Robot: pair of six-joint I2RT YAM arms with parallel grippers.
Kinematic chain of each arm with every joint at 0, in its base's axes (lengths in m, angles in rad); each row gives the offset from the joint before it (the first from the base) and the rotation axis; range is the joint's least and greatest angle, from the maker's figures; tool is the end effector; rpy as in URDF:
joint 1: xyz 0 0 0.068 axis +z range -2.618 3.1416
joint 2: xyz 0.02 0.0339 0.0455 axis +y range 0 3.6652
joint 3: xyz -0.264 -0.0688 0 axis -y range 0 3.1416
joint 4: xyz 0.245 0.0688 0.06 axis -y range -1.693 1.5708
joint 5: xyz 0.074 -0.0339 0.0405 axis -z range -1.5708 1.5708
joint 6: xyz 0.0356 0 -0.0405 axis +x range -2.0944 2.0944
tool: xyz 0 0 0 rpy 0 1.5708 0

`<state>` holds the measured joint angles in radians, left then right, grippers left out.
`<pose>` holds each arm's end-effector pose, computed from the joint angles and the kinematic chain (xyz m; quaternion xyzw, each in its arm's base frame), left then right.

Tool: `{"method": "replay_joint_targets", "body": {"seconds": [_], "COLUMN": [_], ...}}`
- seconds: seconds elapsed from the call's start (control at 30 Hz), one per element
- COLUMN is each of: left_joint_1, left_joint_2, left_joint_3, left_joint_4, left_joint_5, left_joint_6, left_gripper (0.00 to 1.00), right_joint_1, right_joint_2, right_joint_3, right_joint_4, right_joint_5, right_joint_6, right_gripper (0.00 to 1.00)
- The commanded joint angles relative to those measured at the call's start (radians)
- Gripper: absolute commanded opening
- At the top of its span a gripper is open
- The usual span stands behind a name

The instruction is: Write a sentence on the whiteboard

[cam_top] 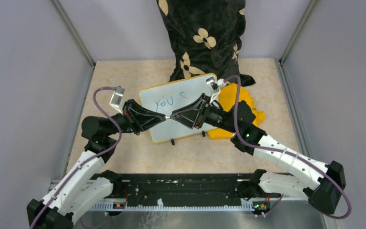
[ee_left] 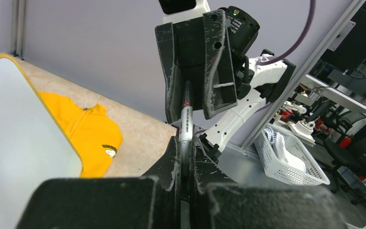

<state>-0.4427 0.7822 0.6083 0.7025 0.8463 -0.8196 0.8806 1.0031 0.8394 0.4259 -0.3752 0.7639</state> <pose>0.1410 -0.0964 0.3655 0.2648 0.5126 -0.6317 0.5178 0.1383 0.1880 0.3831 -0.1826 0.5883 0.6484 0.4474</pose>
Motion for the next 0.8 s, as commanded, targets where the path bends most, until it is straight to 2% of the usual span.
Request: {"method": "replay_joint_targets", "body": {"seconds": [0.0,0.07,0.13,0.5,0.77], "left_joint_1": [-0.004,-0.004,-0.004,-0.004,-0.004], "left_joint_2": [-0.018,-0.019,-0.023,-0.028,-0.027], "left_joint_3": [0.022,0.024,0.024,0.045,0.046], "left_joint_4": [-0.023,-0.031,-0.034,-0.073,-0.083], "left_joint_5": [-0.007,-0.007,-0.007,-0.011,0.000], "left_joint_6": [0.036,0.040,0.045,0.079,0.079], "left_gripper": [0.00,0.00,0.00,0.00,0.00], "right_joint_1": [-0.002,-0.003,-0.002,-0.002,-0.003], "right_joint_2": [0.008,0.009,0.009,0.003,-0.005], "right_joint_3": [0.069,0.068,0.070,0.071,0.057], "right_joint_4": [0.062,0.071,0.069,0.060,0.092], "right_joint_5": [-0.018,-0.030,-0.046,-0.112,-0.103], "right_joint_6": [0.009,0.012,0.012,0.009,0.029], "right_gripper": [0.25,0.18,0.16,0.24,0.20]}}
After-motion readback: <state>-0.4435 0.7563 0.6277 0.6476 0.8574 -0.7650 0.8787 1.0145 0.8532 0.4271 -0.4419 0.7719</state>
